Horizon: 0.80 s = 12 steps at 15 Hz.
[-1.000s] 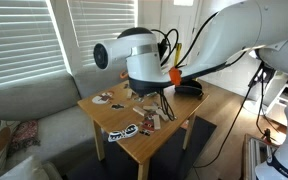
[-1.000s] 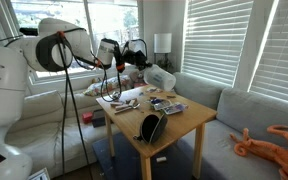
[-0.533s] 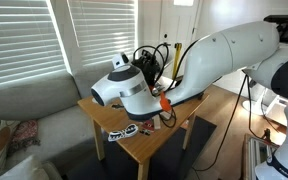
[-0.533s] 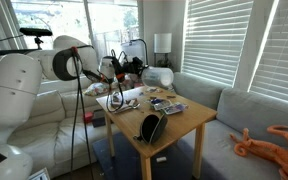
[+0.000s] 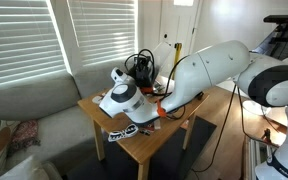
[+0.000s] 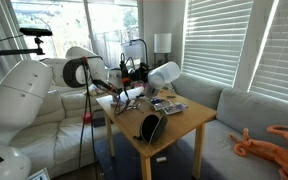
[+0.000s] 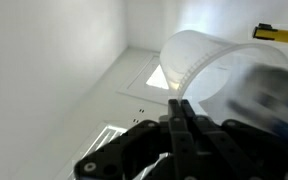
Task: Remove the silver cup from the clear cup
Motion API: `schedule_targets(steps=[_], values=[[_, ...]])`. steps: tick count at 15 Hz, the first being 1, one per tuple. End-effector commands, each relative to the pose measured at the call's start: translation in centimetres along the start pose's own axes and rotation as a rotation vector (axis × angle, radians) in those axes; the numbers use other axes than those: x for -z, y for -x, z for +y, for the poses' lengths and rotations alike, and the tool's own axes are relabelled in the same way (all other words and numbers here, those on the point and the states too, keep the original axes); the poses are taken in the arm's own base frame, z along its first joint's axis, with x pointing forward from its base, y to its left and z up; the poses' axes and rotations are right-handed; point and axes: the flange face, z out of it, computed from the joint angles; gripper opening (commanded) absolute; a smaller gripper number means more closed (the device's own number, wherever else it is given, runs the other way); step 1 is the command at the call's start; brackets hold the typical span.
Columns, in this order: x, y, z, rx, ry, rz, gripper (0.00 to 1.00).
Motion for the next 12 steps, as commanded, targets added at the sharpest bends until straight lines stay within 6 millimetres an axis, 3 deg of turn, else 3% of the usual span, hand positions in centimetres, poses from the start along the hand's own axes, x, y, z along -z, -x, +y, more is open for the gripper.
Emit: schedule_targets(steps=[1,5,8,12], values=[[-0.8,-1.3,-0.2,0.105,-0.043,0.067,0.01],[-2.9,-1.3,2.2,0.07,-0.131,0.083,0.01],[-4.5,0.4,7.3,-0.024,-0.266,0.091,0.01],[-6.1,4.2,14.6,-0.113,-0.44,0.077,0.01]])
